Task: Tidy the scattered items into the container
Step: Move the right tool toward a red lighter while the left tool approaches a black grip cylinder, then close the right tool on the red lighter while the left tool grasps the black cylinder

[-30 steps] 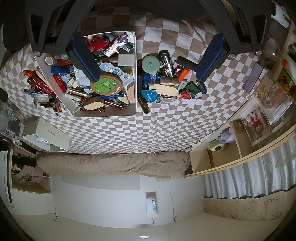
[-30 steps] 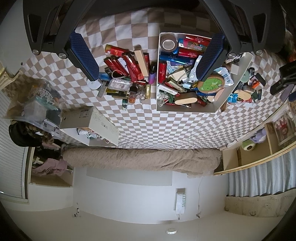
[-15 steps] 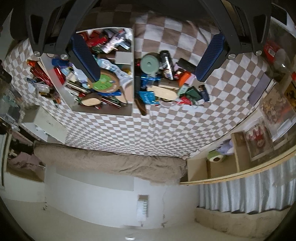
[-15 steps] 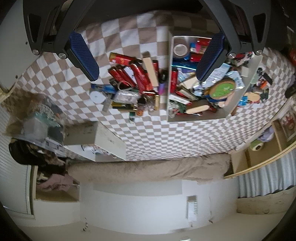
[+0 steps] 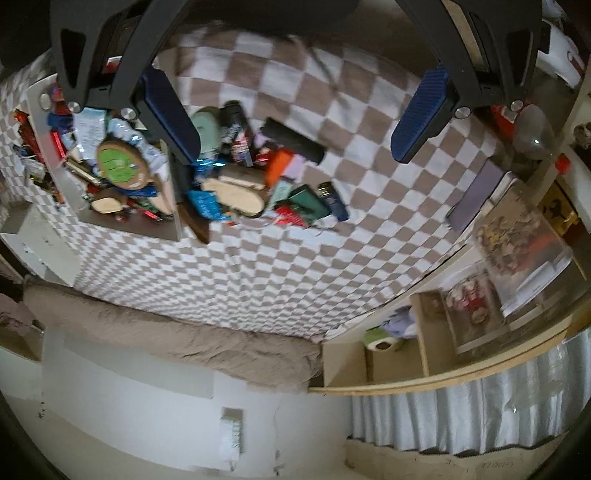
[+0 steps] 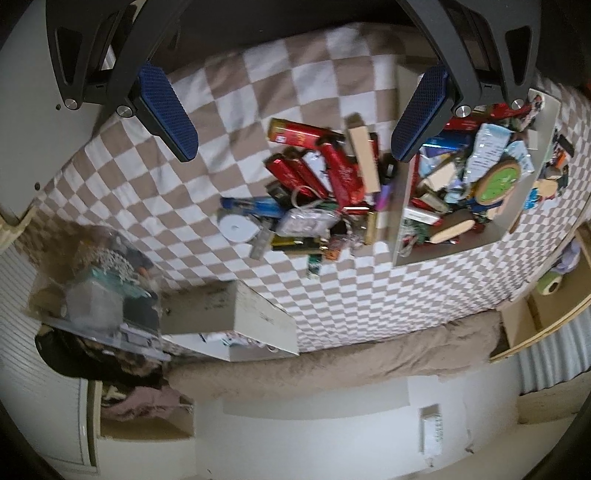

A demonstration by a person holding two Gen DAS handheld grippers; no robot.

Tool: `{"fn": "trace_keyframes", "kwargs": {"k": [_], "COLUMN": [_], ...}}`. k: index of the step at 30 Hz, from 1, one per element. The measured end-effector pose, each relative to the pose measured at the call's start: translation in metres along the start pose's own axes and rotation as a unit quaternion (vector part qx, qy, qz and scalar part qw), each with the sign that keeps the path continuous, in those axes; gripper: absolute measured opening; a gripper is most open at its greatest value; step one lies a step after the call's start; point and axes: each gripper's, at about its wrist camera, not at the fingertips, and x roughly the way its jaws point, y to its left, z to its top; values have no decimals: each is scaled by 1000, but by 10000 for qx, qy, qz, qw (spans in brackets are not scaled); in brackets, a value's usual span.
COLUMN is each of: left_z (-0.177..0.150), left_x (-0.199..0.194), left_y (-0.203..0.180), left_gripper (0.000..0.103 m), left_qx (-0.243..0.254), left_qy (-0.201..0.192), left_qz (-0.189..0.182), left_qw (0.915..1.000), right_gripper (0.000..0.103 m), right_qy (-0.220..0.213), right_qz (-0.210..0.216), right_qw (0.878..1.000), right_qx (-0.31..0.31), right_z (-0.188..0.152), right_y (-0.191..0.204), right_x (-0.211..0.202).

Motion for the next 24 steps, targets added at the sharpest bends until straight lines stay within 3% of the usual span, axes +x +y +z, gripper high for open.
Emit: {"fn": "trace_keyframes", "kwargs": {"k": [3,7,13,16,24], "left_z": [-1,-5,-14,-16,-22], "left_x": [12,33,63,80,122], "left_y": [9,11,-5,-10,-18], "left_gripper": [103,103,103,103,103], "left_qx": [90,561,1553,1811,2025], "left_qy": [165,470,820,1080,1658], "left_qz": [105,43,-211,-406,-790], "left_qw": [9998,9973,9842,9767,9619], "right_gripper": [103,103,103,103,103], "right_qy": [142,367,771,1279,2009], "right_qz": [-23,49,159,257,493], "right_qw": [9999,9993,9964,9885,9649], "right_qx": [63,81,-306,-764,-1617], "right_z": [-2,-4,-6,-5,0], "right_y": [-8,-16,-15,-5,22], "right_x": [9,22,43,60,93]}}
